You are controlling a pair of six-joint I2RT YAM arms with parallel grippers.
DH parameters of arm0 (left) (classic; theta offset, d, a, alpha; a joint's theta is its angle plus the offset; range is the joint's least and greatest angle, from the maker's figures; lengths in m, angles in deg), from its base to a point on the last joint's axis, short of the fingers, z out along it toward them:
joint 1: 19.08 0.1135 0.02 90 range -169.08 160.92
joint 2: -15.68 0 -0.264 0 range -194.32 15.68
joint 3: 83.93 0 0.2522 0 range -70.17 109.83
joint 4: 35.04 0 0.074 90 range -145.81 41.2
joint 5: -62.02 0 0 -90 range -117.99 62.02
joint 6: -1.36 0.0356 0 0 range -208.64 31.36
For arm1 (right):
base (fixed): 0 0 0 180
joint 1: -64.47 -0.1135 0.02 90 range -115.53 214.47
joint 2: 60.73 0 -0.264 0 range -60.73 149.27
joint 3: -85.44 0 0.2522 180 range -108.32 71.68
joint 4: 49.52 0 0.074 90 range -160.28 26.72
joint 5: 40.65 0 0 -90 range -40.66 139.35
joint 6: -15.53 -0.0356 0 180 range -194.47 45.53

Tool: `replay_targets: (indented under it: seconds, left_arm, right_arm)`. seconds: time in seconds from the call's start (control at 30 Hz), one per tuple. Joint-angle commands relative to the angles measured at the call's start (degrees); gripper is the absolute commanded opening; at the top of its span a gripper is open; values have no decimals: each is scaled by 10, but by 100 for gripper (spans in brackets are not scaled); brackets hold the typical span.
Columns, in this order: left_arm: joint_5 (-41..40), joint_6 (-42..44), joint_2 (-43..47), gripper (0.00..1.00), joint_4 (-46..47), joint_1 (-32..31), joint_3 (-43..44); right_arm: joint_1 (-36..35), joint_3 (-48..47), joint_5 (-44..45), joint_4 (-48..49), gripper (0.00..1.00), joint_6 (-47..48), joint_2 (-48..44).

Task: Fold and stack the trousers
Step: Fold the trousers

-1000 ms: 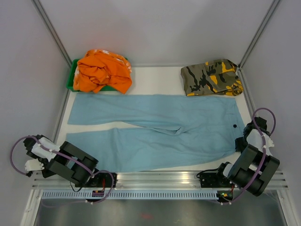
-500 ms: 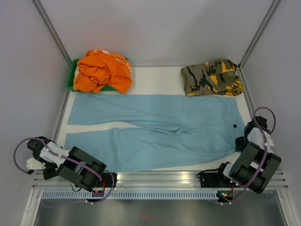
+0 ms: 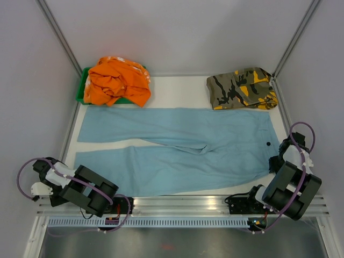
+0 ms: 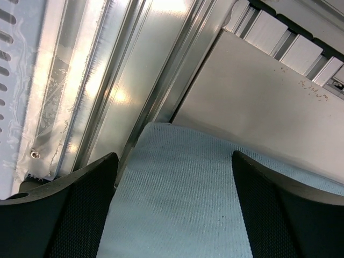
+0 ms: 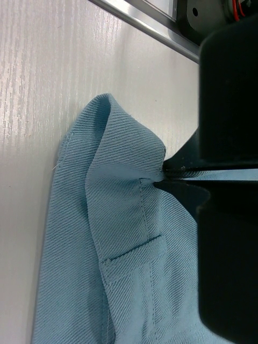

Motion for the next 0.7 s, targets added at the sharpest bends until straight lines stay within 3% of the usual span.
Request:
replay_targets:
  seconds: [0.0, 0.2, 0.47, 0.67]
  left_arm:
    - [-10, -16, 14, 90, 39, 2, -12]
    - [4, -34, 4, 77, 71, 3, -44]
    - [14, -33, 19, 71, 89, 2, -58]
    - [28, -30, 1, 42, 101, 3, -65]
  right_arm:
    - [-3, 21, -22, 14, 1, -13, 22]
    - [-3, 22, -23, 13, 1, -20, 14]
    - [-3, 16, -21, 12, 1, -22, 15]
    - [-3, 15, -16, 12, 1, -28, 15]
